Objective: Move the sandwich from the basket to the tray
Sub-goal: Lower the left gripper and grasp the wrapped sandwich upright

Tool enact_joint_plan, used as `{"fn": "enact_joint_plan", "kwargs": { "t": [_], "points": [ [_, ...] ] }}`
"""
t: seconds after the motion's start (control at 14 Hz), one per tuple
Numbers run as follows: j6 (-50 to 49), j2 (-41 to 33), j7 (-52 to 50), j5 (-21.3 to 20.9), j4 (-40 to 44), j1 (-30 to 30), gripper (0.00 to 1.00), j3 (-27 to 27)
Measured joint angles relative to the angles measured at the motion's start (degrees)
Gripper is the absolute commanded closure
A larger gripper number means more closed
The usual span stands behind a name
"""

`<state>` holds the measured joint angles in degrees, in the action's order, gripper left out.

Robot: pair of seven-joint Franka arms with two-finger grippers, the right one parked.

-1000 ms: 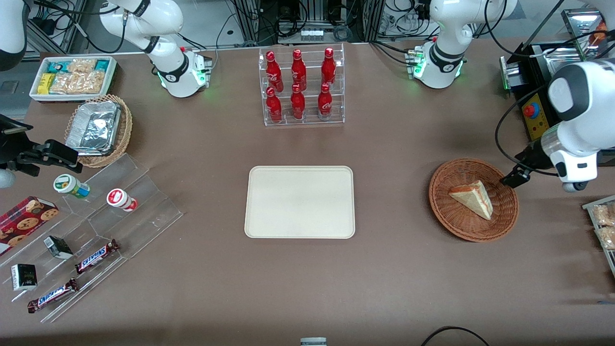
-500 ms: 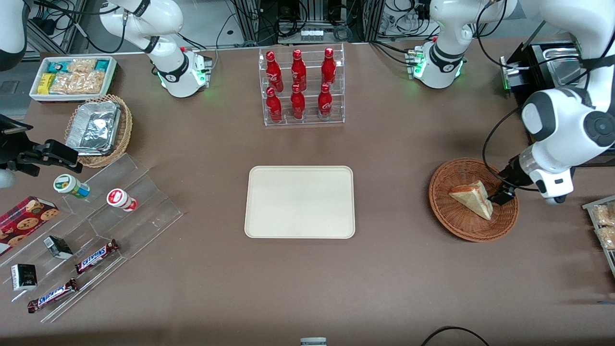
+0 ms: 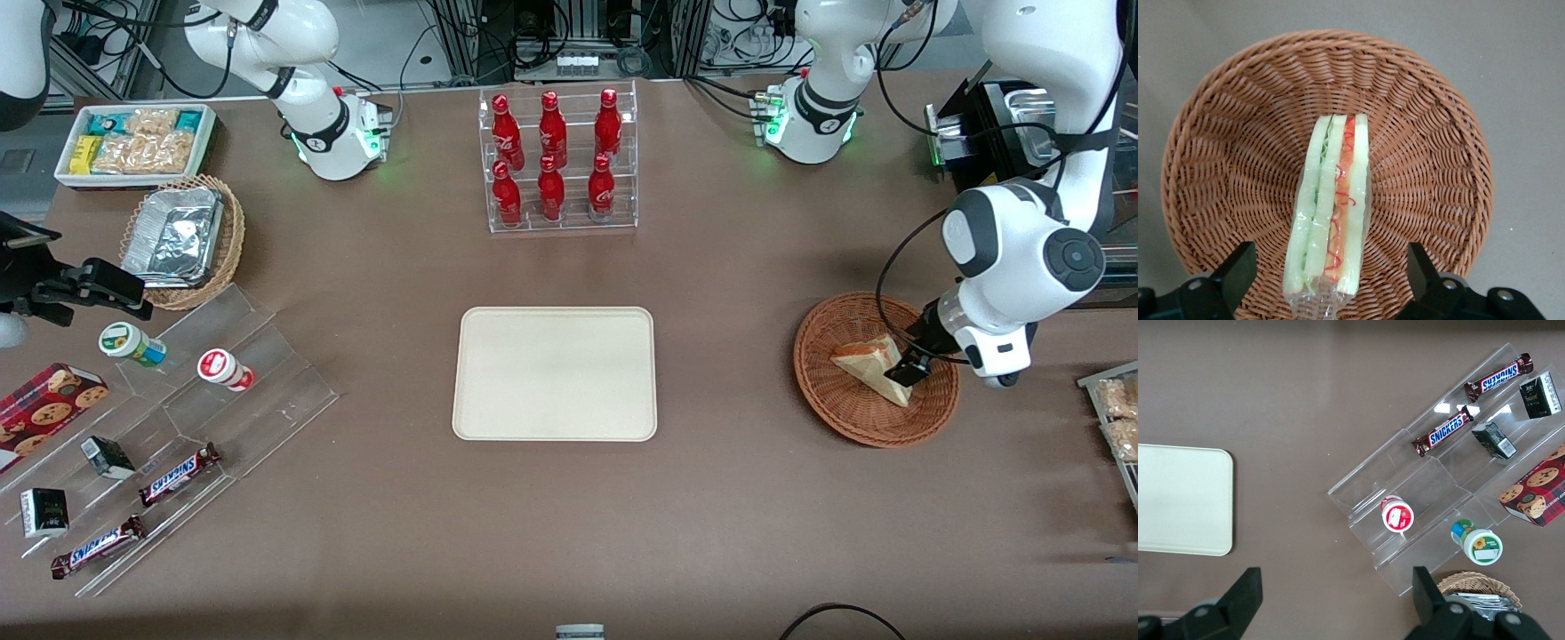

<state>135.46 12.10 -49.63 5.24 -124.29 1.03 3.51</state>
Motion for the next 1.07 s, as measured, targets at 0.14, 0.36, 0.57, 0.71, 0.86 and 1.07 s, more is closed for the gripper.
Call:
{"fn": "enact_joint_plan", "kwargs": {
  "t": [0.14,0.36,0.57,0.71,0.86,1.07],
  "points": [
    [0.1,0.8,-0.1,0.0,0.0,0.3,0.0,0.0],
    [0.1,1.5,-0.1,0.0,-0.6,0.3,0.0,0.0],
    [0.2,1.6,-0.1,0.0,-1.0,0.3,0.0,0.0],
    [0.2,1.8,-0.2,0.0,-1.4,0.3,0.0,0.0],
    [0.2,2.1,-0.3,0.0,-1.7,0.3,0.0,0.0],
    [0.2,3.0,-0.5,0.0,-1.7,0.3,0.36,-0.1]
  ]
}}
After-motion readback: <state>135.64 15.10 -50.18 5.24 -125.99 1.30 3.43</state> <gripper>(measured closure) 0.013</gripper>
